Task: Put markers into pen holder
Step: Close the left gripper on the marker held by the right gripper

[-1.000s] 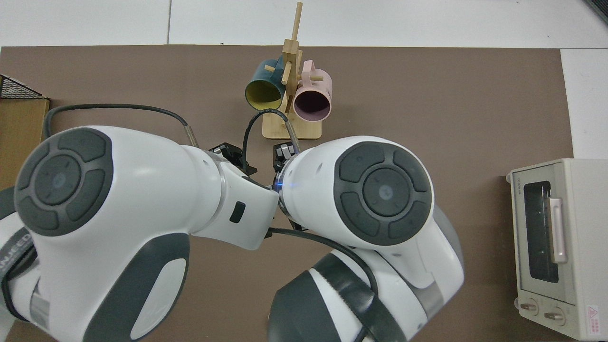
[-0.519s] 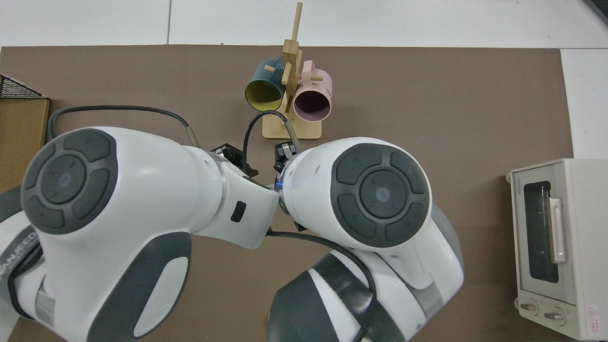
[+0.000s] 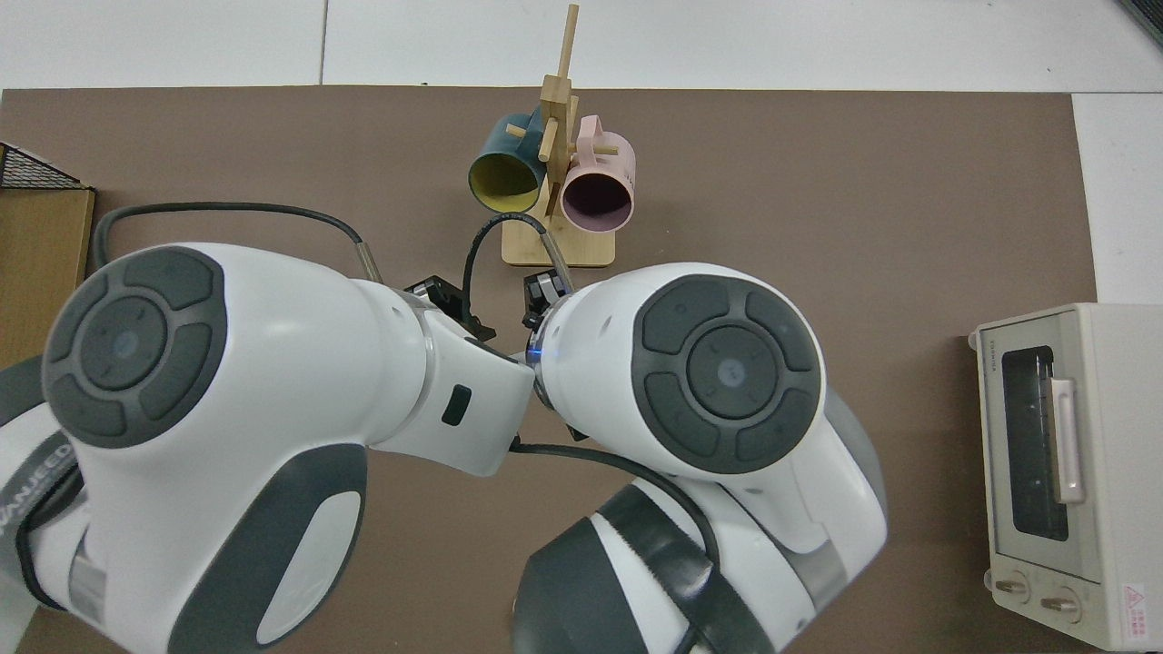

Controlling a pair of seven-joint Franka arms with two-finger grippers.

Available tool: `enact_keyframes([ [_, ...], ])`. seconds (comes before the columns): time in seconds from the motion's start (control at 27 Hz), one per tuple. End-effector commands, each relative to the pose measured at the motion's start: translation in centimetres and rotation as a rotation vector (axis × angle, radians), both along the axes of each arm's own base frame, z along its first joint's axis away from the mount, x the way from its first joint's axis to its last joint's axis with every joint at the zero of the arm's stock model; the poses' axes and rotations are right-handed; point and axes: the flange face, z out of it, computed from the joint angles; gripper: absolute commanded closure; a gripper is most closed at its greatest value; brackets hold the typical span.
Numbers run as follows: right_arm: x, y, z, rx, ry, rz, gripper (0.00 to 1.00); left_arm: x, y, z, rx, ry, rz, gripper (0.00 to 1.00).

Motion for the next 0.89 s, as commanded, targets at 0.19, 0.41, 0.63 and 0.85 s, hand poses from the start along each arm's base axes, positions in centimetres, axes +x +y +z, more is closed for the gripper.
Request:
enact_keyframes([
  [0.19, -0.34, 1.17, 0.91, 0.079, -0.023, 0.011, 1.00, -1.00, -0.70, -0.75, -0.005, 0.010, -0.010, 0.28],
  [0.41, -0.26, 1.26, 1.19, 0.099, -0.034, 0.005, 1.00, -0.96, -0.72, -0.83, -0.005, 0.016, 0.007, 0.29],
  [0.63, -0.26, 1.25, 1.19, 0.097, -0.035, 0.007, 1.00, -0.95, -0.72, -0.82, -0.005, 0.015, 0.007, 0.48],
  [0.85, -0.26, 1.26, 1.19, 0.098, -0.034, 0.007, 1.00, -0.89, -0.74, -0.75, -0.008, 0.009, 0.008, 0.87],
])
